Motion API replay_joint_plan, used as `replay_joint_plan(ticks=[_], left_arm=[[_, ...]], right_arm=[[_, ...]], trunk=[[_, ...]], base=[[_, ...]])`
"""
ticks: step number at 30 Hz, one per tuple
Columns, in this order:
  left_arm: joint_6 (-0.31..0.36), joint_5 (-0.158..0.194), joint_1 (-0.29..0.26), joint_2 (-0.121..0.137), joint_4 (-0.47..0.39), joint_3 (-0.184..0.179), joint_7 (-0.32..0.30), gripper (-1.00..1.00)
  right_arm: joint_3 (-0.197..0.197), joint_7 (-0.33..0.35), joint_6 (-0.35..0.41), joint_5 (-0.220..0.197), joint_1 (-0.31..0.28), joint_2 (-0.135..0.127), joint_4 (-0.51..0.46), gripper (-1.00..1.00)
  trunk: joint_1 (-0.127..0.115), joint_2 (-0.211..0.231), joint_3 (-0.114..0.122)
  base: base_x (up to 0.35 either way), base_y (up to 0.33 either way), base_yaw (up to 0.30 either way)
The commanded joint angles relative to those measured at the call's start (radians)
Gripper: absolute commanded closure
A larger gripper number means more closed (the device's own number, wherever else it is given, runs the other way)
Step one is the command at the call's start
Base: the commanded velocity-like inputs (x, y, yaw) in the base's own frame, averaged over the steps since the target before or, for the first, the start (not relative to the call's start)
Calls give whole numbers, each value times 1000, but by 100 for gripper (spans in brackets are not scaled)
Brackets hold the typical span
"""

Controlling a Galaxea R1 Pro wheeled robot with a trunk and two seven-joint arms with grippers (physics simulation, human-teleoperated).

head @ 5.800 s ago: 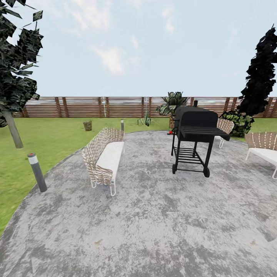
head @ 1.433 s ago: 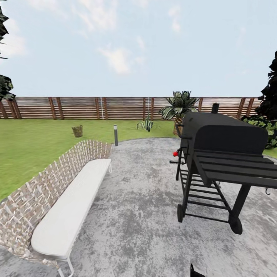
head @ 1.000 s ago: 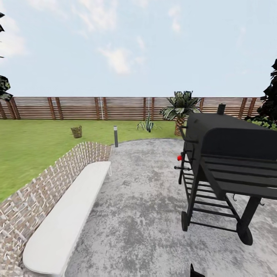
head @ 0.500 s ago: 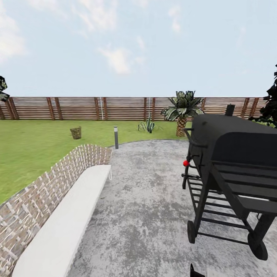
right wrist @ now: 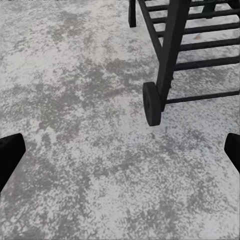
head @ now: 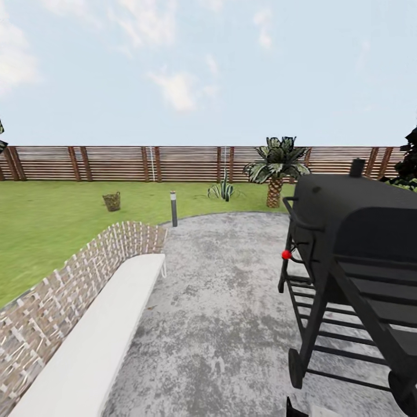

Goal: Take the three Easter eggs out of the wicker basket on the lawn in the garden, then place them on the lawn next to a single tree (choose any tree) so that all three eggs are next to the same tree and none are left in the basket.

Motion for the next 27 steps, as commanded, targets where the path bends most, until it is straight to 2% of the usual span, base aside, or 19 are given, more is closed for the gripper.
replay_joint_plan(ticks=[1, 19, 27], left_arm=[[-3, 8, 0, -1, 1, 2, -1, -100], [-3, 7, 0, -1, 1, 0, -1, -100], [-3, 7, 0, -1, 1, 0, -1, -100]], right_arm=[[3, 2, -4, -10, 0, 0, 1, -100], [3, 4, -4, -8, 0, -2, 1, -100], [3, 2, -4, -9, 0, -13, 1, -100]], trunk=[[1, -1, 0], [1, -1, 0], [1, -1, 0]], base=[[332, 0, 0], [332, 0, 0], [332, 0, 0]])
